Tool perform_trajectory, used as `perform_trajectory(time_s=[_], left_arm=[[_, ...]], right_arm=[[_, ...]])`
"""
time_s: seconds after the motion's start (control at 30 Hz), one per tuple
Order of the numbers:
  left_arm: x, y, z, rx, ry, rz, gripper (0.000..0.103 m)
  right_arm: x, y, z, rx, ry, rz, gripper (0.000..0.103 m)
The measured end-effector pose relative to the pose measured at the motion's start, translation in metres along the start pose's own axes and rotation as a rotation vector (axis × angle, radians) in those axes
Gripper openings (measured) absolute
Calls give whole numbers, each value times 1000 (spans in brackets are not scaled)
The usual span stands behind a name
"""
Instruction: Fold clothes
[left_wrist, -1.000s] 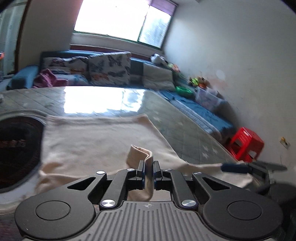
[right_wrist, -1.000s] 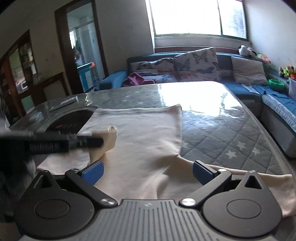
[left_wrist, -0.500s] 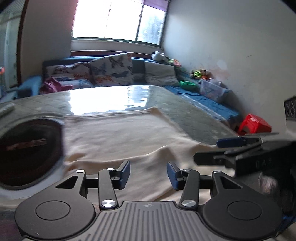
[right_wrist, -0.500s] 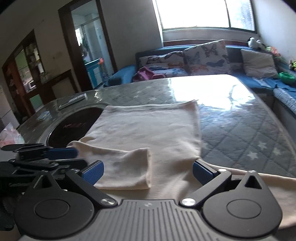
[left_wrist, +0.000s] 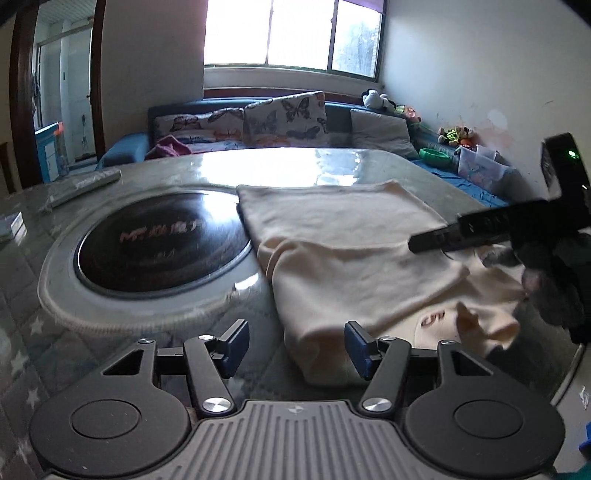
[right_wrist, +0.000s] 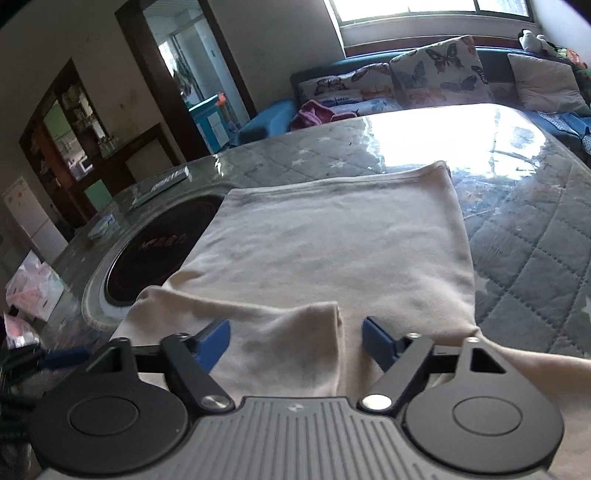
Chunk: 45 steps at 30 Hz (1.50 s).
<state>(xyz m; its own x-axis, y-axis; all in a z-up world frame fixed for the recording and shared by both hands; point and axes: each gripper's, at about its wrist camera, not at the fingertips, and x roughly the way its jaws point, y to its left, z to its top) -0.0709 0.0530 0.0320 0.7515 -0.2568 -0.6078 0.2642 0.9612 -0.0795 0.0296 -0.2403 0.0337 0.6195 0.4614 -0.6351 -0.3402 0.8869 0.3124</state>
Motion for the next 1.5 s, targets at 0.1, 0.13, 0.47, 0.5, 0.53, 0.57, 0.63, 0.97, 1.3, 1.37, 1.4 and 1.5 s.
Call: perform_trajectory(time_s=[0.1, 0.13, 0.47, 0.5, 0.53, 0.57, 0.63, 0.97, 1.3, 1.37, 1.4, 1.5], left_arm=[[1, -3, -4, 13, 2, 2, 60], [2, -4, -5, 20, 2, 5, 59], [13, -6, -5, 37, -6, 17, 41], [13, -6, -6, 43, -6, 19, 35], [13, -7, -6, 48, -7, 20, 27], [14, -7, -7, 56, -6, 27, 24], [14, -8, -7, 71, -6, 41, 13], [-2, -14, -12, 146, -28, 56, 3], [-5, -5, -12, 188, 20, 0, 4], [-8, 0, -3, 174, 4, -5, 5], [-9, 2, 1, 167, -5, -8, 6], [-7, 6, 18, 123, -35, -18, 6]], right_arm=[[9, -4, 2, 15, 12, 12, 57], [12, -5, 3, 19, 15, 15, 53], [1, -5, 6, -4, -16, -16, 7], [-2, -4, 7, -10, -26, -17, 7], [-5, -1, 9, -18, -35, -19, 7], [-9, 1, 11, -27, -44, -22, 7], [-20, 8, 17, -55, -79, -31, 7], [-38, 12, 21, -68, -112, -143, 7], [-18, 4, 4, -97, -33, -216, 10], [-23, 8, 5, -109, -51, -207, 10], [-25, 11, 4, -116, -55, -197, 10], [-24, 18, 4, -141, -58, -163, 10]])
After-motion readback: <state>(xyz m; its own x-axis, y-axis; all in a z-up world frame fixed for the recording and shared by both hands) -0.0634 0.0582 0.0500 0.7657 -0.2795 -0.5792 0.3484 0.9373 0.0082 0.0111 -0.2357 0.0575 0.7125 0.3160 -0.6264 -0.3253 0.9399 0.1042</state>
